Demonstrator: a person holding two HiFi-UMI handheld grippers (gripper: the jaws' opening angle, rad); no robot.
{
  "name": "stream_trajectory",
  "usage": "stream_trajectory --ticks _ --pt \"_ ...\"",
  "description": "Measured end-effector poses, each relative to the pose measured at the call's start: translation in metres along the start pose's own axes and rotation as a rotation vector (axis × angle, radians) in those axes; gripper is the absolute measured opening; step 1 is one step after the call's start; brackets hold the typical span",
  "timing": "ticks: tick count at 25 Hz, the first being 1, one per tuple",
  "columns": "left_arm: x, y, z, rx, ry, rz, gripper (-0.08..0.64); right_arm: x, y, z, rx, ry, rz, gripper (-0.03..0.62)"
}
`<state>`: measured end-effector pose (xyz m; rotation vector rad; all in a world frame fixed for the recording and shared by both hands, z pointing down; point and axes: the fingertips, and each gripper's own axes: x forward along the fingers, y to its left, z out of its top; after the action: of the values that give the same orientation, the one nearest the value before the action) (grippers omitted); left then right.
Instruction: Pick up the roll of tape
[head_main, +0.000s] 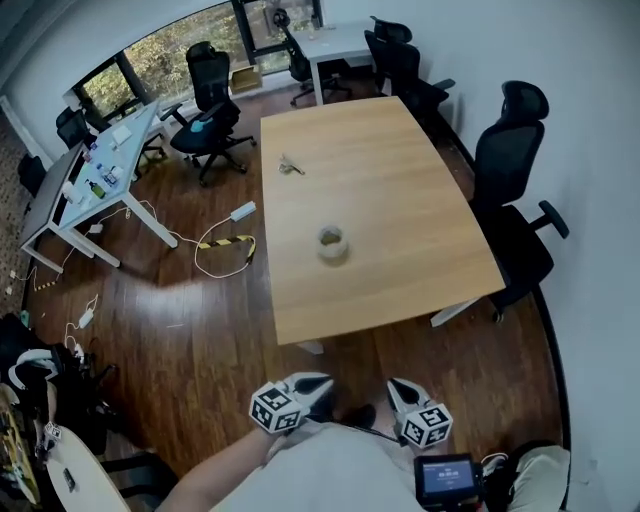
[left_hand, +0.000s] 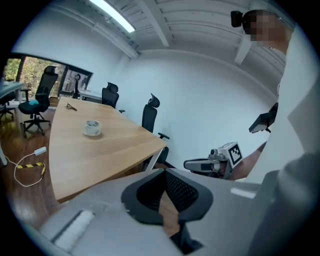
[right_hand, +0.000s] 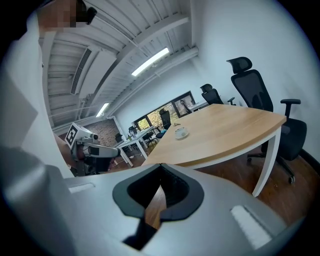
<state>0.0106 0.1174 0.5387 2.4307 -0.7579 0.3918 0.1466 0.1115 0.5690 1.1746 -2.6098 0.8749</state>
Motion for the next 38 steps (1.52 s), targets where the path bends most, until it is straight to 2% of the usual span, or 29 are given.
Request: stream_trajectory --ticks 3,7,10,14,21,27,31,38 --pt "0.009 0.02 0.005 -0.015 -0.015 0.005 0.006 0.013 -0.017 0.016 -0.001 0.014 -0.006 0.005" --pt "0.007 0.07 0.026 -0.045 -0.078 0.026 0.006 0.05 -0.019 0.042 -0.068 0.029 -0.016 0.005" --pt "0.006 0.105 0.07 -0.03 -0.141 0.044 0.006 0.091 -0.015 0.093 -0.119 0.014 0.027 0.005" --pt "0.019 0.133 0.11 -0.002 -0.187 0.014 0.006 0.121 -0.027 0.137 -0.168 0.001 -0.002 0.005" --pt "0.011 0.188 0.152 0.052 -0.22 0.034 0.006 0.179 -0.023 0.191 -0.264 -0.013 0.031 0.005" --pt "0.02 0.211 0.159 0.018 -0.212 0.099 0.006 0.203 -0.037 0.21 -0.259 0.005 0.093 0.005" --pt "0.048 0.206 0.159 -0.011 -0.179 0.138 0.006 0.211 -0.065 0.21 -0.216 0.048 0.144 0.005" --pt "0.07 0.21 0.154 -0.117 -0.147 0.25 0.006 0.229 -0.088 0.214 -0.165 0.105 0.271 0.005"
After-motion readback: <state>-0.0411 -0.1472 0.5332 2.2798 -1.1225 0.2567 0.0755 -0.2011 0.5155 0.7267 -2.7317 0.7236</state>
